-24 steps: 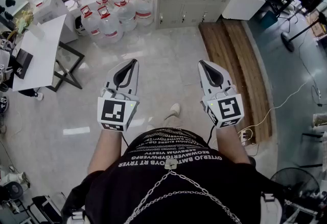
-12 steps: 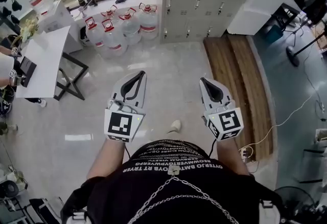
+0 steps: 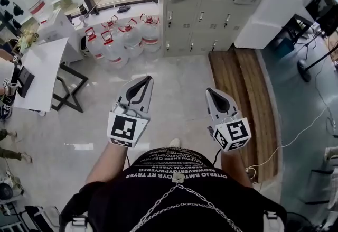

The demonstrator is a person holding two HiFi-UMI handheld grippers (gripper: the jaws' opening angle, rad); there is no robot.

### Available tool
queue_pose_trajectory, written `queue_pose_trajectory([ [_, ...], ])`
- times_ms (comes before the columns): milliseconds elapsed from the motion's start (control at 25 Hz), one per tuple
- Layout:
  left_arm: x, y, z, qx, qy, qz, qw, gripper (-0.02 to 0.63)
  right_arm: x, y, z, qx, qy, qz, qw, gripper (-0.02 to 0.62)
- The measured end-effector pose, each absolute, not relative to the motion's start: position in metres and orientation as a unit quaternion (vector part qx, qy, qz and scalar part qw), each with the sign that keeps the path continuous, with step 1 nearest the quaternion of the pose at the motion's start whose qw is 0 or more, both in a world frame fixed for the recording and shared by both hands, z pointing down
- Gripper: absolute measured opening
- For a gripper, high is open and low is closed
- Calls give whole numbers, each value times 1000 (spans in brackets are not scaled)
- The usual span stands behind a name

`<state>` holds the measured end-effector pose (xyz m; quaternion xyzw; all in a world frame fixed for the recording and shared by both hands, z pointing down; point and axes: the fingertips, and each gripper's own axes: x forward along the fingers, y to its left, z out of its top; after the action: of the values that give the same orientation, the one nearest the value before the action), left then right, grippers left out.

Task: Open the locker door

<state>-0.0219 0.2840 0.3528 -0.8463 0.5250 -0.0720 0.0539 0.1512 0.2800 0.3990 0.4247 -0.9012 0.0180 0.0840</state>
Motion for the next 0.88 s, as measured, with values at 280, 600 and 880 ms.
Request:
queue_pose_trajectory([
  [280,15,250,349,-848,527,-51,10,3,203,221,404,425,-902,40,63,-3],
  [600,16,217,364,-830,553,-68,-11,3,207,185,419,411,-908,59,52,-3],
  [880,24,178,379,-843,534,-71,-21,3,201,160,431,414,-906,68,62,-3],
])
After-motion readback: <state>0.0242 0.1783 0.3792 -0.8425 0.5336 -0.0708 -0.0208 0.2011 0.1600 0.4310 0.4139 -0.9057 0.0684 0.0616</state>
